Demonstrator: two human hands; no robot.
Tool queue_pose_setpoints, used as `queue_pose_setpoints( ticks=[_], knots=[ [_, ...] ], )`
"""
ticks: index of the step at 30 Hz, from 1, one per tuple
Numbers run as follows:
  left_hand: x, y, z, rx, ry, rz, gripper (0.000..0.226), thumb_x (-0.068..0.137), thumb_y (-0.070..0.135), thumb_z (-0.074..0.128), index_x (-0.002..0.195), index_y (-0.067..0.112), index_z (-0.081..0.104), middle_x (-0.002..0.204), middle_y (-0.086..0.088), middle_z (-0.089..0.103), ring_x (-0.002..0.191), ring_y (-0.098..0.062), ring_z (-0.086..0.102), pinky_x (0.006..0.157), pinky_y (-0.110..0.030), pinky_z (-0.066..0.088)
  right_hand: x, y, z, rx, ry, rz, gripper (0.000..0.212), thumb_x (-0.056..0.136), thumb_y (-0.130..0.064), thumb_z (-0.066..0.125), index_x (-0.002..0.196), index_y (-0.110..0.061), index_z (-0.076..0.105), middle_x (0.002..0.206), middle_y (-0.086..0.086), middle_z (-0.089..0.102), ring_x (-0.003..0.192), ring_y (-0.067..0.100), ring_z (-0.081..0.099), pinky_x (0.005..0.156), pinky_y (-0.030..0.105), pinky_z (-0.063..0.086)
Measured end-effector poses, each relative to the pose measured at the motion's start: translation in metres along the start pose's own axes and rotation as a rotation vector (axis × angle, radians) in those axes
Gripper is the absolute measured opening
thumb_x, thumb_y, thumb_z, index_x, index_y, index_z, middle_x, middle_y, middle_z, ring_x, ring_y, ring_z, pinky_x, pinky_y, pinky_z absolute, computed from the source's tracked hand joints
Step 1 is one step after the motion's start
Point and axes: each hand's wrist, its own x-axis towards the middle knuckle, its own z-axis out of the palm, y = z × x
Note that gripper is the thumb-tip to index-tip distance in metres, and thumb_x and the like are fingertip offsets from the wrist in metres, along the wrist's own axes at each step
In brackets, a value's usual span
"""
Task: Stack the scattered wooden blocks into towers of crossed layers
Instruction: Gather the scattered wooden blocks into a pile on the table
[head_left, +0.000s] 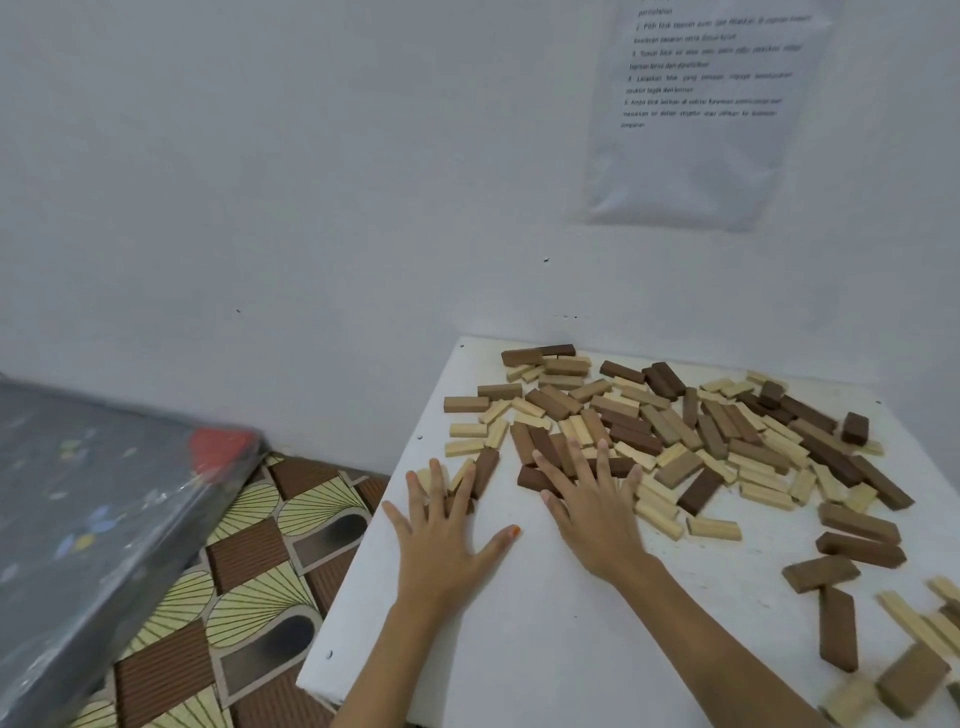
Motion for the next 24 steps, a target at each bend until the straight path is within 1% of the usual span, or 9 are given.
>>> queue_pose_setpoints(
  ticks=[1, 2, 3, 5, 6, 7, 11, 20, 24],
  knots=[
    [0.005, 0.002, 0.0, -0.005, -0.001, 0.004, 0.089, 0.077, 0.085, 0.019, 0.151, 0.043, -0.009, 0.158, 0.006, -0.026, 0.143, -0.024, -0.031, 0.112, -0.058, -0.02, 0.003, 0.001, -0.001, 0.001, -0.018, 0.011, 0.081, 0.074, -0.066, -0.025, 0.148, -0.048, 0.001, 0.163, 0.004, 0.001, 0.147, 0.04, -0.005, 0.108, 0.071, 0.001],
    [0.01, 0.003, 0.001, -0.004, -0.001, 0.012, 0.088, 0.078, 0.084, 0.019, 0.151, 0.043, -0.008, 0.158, 0.007, -0.026, 0.144, -0.024, -0.03, 0.112, -0.058, -0.021, 0.004, 0.0, -0.004, 0.0, -0.035, 0.023, 0.081, 0.076, -0.068, -0.026, 0.148, -0.049, 0.005, 0.162, 0.005, 0.008, 0.147, 0.042, 0.001, 0.107, 0.072, 0.006],
    [0.015, 0.005, 0.001, -0.001, -0.001, 0.021, 0.086, 0.079, 0.083, 0.02, 0.151, 0.044, -0.008, 0.157, 0.009, -0.025, 0.144, -0.023, -0.029, 0.111, -0.059, -0.021, 0.005, 0.0, -0.007, -0.012, -0.059, 0.038, 0.076, 0.082, -0.066, -0.023, 0.147, -0.049, 0.013, 0.16, 0.007, 0.022, 0.145, 0.044, 0.013, 0.104, 0.075, 0.014],
    [0.025, 0.008, 0.004, -0.007, 0.004, 0.047, 0.084, 0.081, 0.082, 0.022, 0.15, 0.045, -0.008, 0.157, 0.01, -0.024, 0.144, -0.022, -0.028, 0.11, -0.059, -0.02, 0.007, 0.001, -0.007, -0.007, -0.08, 0.077, 0.062, 0.096, -0.058, -0.004, 0.14, -0.048, 0.039, 0.143, 0.01, 0.05, 0.132, 0.046, 0.042, 0.091, 0.077, 0.033],
    [0.03, 0.01, 0.006, -0.008, 0.005, 0.061, 0.083, 0.082, 0.081, 0.023, 0.15, 0.045, -0.008, 0.158, 0.01, -0.024, 0.144, -0.022, -0.028, 0.11, -0.058, -0.02, 0.009, 0.002, -0.006, -0.013, -0.073, 0.083, 0.059, 0.098, -0.055, 0.002, 0.137, -0.046, 0.046, 0.137, 0.01, 0.057, 0.126, 0.046, 0.049, 0.087, 0.076, 0.037],
    [0.035, 0.013, 0.008, -0.003, 0.004, 0.074, 0.082, 0.083, 0.08, 0.024, 0.15, 0.045, -0.008, 0.158, 0.01, -0.024, 0.144, -0.022, -0.029, 0.11, -0.057, -0.021, 0.01, 0.003, -0.004, -0.015, -0.065, 0.084, 0.058, 0.099, -0.054, 0.004, 0.135, -0.045, 0.049, 0.134, 0.01, 0.059, 0.124, 0.046, 0.051, 0.085, 0.076, 0.038],
    [0.053, 0.022, 0.011, -0.017, -0.01, 0.098, 0.081, 0.086, 0.078, 0.028, 0.151, 0.045, -0.007, 0.159, 0.012, -0.02, 0.143, -0.024, -0.031, 0.111, -0.053, -0.022, 0.012, 0.006, -0.003, -0.012, -0.026, 0.099, 0.056, 0.1, -0.055, 0.006, 0.137, -0.046, 0.047, 0.136, 0.01, 0.058, 0.125, 0.047, 0.049, 0.088, 0.075, 0.036],
    [0.083, 0.031, 0.016, -0.05, -0.031, 0.162, 0.083, 0.081, 0.081, 0.018, 0.152, 0.043, -0.003, 0.159, 0.015, -0.019, 0.143, -0.023, -0.032, 0.109, -0.049, -0.026, 0.016, 0.024, 0.003, 0.039, 0.008, 0.153, 0.053, 0.1, -0.056, 0.008, 0.142, -0.046, 0.039, 0.142, 0.006, 0.052, 0.132, 0.042, 0.044, 0.095, 0.072, 0.033],
    [0.09, 0.038, 0.016, -0.063, -0.067, 0.148, 0.081, 0.084, 0.078, 0.017, 0.152, 0.042, -0.007, 0.159, 0.013, -0.02, 0.142, -0.023, -0.033, 0.111, -0.053, -0.024, 0.018, 0.03, 0.006, 0.045, 0.009, 0.144, 0.051, 0.1, -0.057, 0.013, 0.145, -0.045, 0.033, 0.146, 0.003, 0.048, 0.136, 0.039, 0.04, 0.099, 0.07, 0.031]
  ],
)
